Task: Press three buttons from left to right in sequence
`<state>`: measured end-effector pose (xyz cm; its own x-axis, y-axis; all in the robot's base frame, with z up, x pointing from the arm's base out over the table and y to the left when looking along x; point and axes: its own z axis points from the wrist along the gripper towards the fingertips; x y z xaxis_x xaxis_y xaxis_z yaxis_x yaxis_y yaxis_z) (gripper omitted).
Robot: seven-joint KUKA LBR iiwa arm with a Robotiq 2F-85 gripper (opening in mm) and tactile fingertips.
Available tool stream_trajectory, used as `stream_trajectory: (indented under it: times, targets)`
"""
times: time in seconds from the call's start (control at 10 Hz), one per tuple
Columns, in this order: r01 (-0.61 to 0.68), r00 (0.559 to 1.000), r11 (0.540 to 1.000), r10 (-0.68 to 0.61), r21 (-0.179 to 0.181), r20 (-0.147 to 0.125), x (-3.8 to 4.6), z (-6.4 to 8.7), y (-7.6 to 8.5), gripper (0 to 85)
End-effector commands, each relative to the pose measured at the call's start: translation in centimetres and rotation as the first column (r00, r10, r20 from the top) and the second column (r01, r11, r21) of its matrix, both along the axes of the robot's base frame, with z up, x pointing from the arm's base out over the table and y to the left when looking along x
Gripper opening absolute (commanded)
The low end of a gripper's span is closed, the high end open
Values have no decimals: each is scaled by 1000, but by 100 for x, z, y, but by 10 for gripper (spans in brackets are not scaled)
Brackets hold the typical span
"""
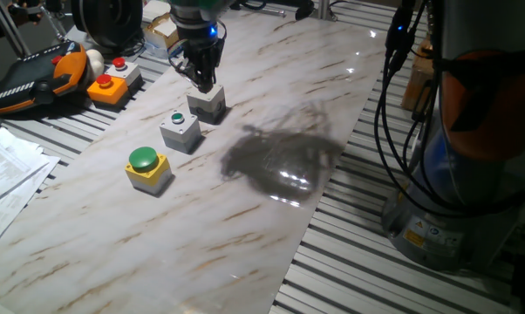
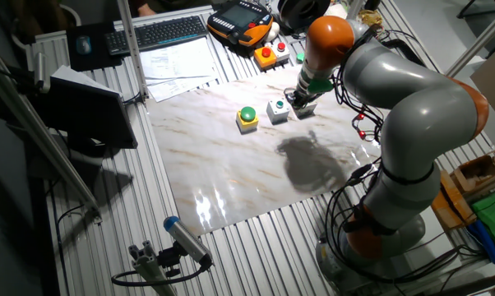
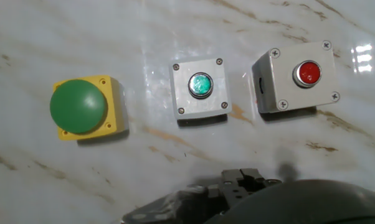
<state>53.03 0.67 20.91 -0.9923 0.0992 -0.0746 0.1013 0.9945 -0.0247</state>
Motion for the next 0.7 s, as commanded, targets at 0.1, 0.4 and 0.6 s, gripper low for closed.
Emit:
stream_trajectory:
  times: [0.1, 0.4, 0.6]
  targets:
    - [-18, 1000, 1000, 18, 0, -1, 58, 3, -64, 7]
    - [-16, 1000, 999, 16, 39, 2, 137, -75, -139, 7]
    - [-8, 1000, 999, 9, 43, -10, 205, -20, -221, 7]
